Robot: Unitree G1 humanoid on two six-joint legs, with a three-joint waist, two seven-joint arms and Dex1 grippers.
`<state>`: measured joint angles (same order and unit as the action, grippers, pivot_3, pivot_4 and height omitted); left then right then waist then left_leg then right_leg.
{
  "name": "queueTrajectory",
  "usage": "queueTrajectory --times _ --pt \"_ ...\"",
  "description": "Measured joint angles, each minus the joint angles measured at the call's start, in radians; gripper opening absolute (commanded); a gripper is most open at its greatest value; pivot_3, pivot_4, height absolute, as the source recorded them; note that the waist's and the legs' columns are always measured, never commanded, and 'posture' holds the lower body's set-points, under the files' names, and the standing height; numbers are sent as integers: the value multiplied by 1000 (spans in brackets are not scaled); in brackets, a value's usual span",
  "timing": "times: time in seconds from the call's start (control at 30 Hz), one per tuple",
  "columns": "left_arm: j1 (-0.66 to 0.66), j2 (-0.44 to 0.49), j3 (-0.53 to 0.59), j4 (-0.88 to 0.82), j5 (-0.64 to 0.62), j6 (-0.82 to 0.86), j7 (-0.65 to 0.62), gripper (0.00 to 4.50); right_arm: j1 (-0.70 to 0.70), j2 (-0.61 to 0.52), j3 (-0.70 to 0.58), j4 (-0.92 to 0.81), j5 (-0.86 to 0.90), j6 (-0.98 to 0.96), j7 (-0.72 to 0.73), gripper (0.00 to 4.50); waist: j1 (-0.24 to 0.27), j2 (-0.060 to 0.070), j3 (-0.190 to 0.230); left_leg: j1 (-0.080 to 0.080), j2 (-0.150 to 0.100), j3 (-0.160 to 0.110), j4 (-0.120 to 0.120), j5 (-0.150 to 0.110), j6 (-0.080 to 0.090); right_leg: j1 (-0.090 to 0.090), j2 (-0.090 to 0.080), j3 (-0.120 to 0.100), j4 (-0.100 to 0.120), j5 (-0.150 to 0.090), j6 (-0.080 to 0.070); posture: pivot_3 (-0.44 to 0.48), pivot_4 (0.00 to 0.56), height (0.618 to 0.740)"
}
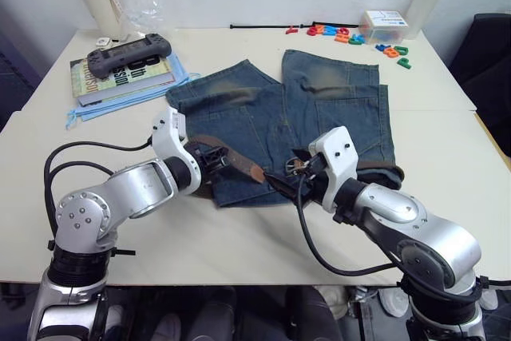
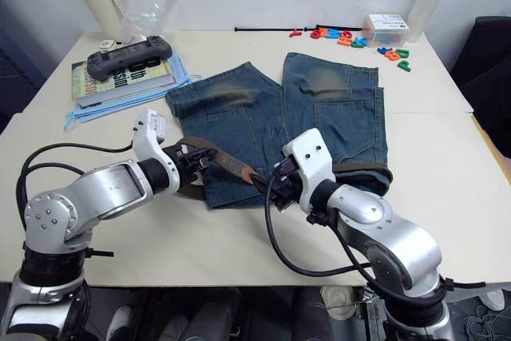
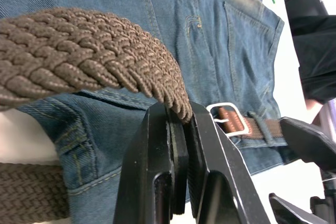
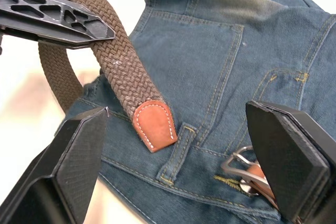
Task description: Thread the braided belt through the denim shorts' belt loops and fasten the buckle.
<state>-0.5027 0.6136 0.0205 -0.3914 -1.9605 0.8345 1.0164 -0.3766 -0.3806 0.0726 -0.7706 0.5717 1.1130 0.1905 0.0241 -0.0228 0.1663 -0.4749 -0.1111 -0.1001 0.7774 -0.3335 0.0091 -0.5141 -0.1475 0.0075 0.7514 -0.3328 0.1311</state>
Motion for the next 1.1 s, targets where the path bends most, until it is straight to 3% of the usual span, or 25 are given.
queueTrajectory --times 0.7,1.1 --pt "-38 13 -34 53 0 61 27 0 10 20 0 -26 1 27 -33 4458 -1 0 0 0 0 0 0 0 0 0 0 0 0 0 0 0 150 654" --pt "-64 -60 -52 92 0 56 32 0 14 20 -6 -50 7 56 -48 4458 0 0 0 0 0 0 0 0 0 0 0 0 0 0 0 0 150 654"
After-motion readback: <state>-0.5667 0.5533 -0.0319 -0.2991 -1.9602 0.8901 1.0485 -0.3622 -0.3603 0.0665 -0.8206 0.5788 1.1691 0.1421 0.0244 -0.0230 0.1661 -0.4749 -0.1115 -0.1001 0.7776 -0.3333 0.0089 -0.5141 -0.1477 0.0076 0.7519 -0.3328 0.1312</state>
